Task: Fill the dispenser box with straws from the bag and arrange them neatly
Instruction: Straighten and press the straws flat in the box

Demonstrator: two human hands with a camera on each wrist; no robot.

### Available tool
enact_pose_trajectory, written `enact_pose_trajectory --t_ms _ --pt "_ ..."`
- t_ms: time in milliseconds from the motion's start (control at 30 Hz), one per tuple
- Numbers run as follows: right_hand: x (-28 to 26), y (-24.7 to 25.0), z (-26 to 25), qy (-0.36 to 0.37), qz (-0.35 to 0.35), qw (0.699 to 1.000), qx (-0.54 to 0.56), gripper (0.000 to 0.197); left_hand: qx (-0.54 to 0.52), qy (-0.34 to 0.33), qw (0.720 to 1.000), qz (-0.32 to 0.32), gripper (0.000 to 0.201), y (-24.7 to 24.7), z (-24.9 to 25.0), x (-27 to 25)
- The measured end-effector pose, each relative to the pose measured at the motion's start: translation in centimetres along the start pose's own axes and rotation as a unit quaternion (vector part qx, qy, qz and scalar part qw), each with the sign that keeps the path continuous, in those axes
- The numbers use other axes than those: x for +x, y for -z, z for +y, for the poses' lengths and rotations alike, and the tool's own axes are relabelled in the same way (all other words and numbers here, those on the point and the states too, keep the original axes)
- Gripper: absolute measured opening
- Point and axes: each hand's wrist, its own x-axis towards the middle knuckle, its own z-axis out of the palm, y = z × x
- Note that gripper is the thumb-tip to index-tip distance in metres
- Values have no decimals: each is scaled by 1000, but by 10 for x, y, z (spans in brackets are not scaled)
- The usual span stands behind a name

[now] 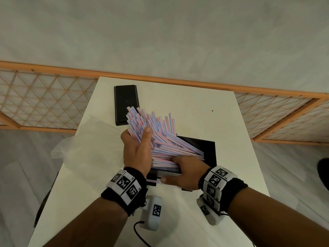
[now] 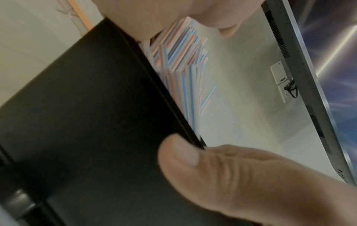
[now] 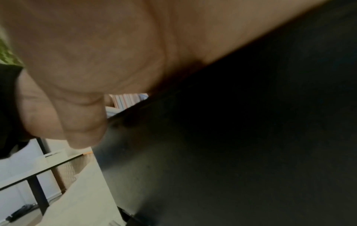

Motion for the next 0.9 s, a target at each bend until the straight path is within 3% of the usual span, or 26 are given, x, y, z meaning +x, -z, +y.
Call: enact_pose_trajectory --t_ms 167,233,400,533,633,733,900 --pt "11 -5 1 -17 -5 997 -78 74 -25 18 999 -18 70 3 -1 2" --pt "15 -7 5 -30 -10 998 -53 74 -28 21 999 -33 73 5 -1 3" --pt "25 -6 9 -66 9 997 -29 99 -139 57 980 -134 82 18 4 37" --pt "22 -3 6 -94 -7 994 -62 65 -111 42 956 -269 86 20 14 67" --pt "22 -4 6 -78 4 997 -29 72 -72 36 944 -321 72 12 18 65" --pt "22 -4 4 -47 11 998 -46 64 -20 -15 946 -323 45 5 20 50" --pt "14 -5 2 -12 70 997 -29 50 -55 -81 961 -257 36 10 16 41"
